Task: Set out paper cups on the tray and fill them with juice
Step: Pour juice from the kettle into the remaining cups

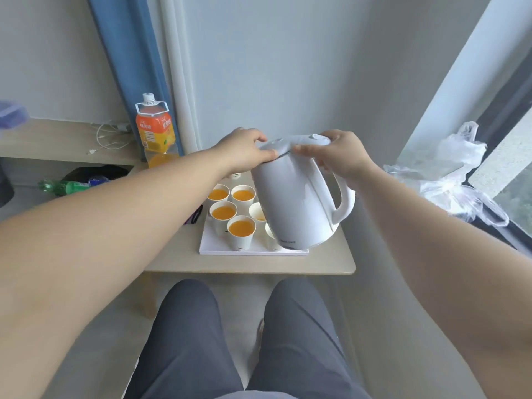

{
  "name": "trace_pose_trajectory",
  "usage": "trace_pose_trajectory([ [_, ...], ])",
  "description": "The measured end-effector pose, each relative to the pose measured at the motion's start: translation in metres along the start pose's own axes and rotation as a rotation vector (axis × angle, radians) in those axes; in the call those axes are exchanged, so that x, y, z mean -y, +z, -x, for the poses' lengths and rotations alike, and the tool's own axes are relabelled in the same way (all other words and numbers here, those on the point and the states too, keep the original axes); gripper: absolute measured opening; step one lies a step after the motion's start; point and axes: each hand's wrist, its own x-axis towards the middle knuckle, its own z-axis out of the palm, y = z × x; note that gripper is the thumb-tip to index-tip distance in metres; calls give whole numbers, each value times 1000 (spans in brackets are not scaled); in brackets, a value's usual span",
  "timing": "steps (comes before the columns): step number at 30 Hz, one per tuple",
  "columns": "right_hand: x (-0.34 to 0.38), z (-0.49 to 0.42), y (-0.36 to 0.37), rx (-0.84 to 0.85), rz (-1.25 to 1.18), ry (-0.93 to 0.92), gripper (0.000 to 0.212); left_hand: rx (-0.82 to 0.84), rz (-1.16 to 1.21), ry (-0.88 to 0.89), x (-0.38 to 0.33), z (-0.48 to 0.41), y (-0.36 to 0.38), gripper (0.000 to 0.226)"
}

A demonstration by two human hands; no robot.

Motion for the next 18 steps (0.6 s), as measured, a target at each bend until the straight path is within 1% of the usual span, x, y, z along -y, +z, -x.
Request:
trace_pose_trajectory([
  [2, -1, -10, -12, 19, 23, 2, 30, 57, 39, 51, -10, -16, 5, 56],
  [5, -6, -26, -26, 44, 36, -6, 30, 130, 68, 95, -22, -38, 13, 56],
  [8, -11, -42, -34, 65, 58, -9, 31, 155, 54, 116, -29, -56, 17, 58],
  [11, -18, -55, -34, 92, 100, -7, 32, 177, 43, 96, -26, -71, 22, 58],
  [18, -24, -76, -32, 179, 197, -12, 35, 243, 200, 26, -11, -84, 34, 61],
])
